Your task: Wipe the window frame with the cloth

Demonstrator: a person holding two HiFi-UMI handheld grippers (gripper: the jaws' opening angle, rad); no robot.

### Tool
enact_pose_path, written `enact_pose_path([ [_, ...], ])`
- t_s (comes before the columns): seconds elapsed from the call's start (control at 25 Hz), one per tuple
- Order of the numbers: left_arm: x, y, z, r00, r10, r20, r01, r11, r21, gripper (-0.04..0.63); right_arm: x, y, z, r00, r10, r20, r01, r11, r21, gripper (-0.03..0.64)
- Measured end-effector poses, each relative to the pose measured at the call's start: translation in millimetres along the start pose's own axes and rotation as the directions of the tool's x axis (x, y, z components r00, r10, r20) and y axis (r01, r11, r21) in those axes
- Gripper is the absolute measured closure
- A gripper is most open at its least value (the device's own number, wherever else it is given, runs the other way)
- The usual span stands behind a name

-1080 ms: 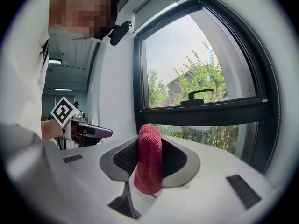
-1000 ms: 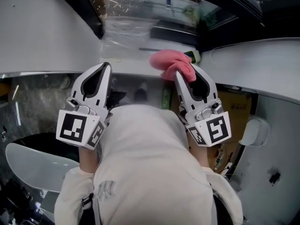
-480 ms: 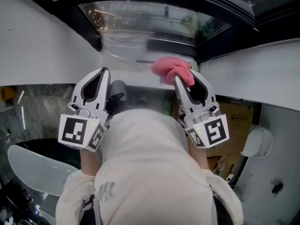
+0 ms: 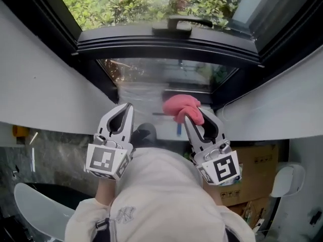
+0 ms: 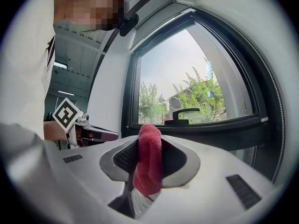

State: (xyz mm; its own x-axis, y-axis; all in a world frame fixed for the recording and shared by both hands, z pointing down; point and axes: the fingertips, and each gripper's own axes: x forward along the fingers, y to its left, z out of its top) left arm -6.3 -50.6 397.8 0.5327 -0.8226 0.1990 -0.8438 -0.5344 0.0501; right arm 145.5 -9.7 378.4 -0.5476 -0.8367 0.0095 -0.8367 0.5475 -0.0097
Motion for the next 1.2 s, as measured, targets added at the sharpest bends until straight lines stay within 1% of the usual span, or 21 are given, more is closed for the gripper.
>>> enact_pose_path([
  [0.12, 22.3, 1.1, 16.7, 0.999, -0.002, 0.047, -0.002, 0.998, 0.068, 0.586, 22.7, -8.2, 12.3, 1.0, 0.016, 0.026, -0.014, 0.998, -0.06, 0.493],
  [0.16, 26.2, 0.9, 19.3, 0.998, -0.009, 0.056, 0.005, 0.998, 0.07, 0.586, 29.4, -8.6, 16.0, 0.999, 0.025, 0.027, -0.023, 0.997, -0.074, 0.494],
  [0.24, 31.0, 4.7, 22.5, 0.998, -0.017, 0.066, 0.014, 0.999, 0.048, 0.586, 44.3, -6.7, 25.4, 0.998, 0.052, 0.029, -0.049, 0.994, -0.093, 0.494],
  [0.32, 34.5, 14.4, 26.9, 0.997, -0.011, 0.077, 0.008, 0.999, 0.037, 0.586, 63.5, -3.0, 39.7, 0.995, 0.084, 0.054, -0.078, 0.991, -0.11, 0.494],
  [0.4, 37.2, 24.8, 30.6, 0.996, -0.001, 0.086, -0.003, 0.999, 0.046, 0.586, 84.7, 2.1, 57.3, 0.989, 0.118, 0.093, -0.106, 0.986, -0.126, 0.494],
  [0.52, 39.7, 43.5, 33.7, 0.996, 0.023, 0.091, -0.028, 0.998, 0.055, 0.586, 122.2, 13.3, 85.3, 0.971, 0.198, 0.132, -0.172, 0.968, -0.182, 0.494],
  [0.64, 41.3, 62.3, 34.4, 0.994, 0.052, 0.093, -0.055, 0.998, 0.037, 0.586, 167.2, 27.5, 129.6, 0.936, 0.296, 0.191, -0.251, 0.941, -0.228, 0.495],
  [0.72, 42.0, 72.1, 34.3, 0.994, 0.066, 0.091, -0.069, 0.997, 0.025, 0.586, 194.7, 41.9, 164.6, 0.901, 0.369, 0.228, -0.307, 0.914, -0.265, 0.495],
  [0.8, 41.5, 79.7, 34.1, 0.993, 0.076, 0.092, -0.078, 0.997, 0.015, 0.586, 217.9, 58.4, 197.4, 0.868, 0.422, 0.262, -0.339, 0.889, -0.309, 0.495],
  [0.92, 42.1, 87.2, 34.3, 0.992, 0.082, 0.099, -0.082, 0.997, -0.002, 0.586, 251.1, 73.2, 239.2, 0.837, 0.451, 0.312, -0.338, 0.872, -0.353, 0.495],
  [1.08, 43.4, 87.9, 33.8, 0.993, 0.062, 0.099, -0.06, 0.998, -0.023, 0.586, 293.6, 80.9, 290.2, 0.796, 0.461, 0.392, -0.346, 0.878, -0.329, 0.495],
  [1.2, 44.6, 83.0, 32.4, 0.995, 0.034, 0.093, -0.031, 0.999, -0.036, 0.586, 323.3, 87.6, 319.0, 0.778, 0.461, 0.426, -0.339, 0.88, -0.333, 0.495],
])
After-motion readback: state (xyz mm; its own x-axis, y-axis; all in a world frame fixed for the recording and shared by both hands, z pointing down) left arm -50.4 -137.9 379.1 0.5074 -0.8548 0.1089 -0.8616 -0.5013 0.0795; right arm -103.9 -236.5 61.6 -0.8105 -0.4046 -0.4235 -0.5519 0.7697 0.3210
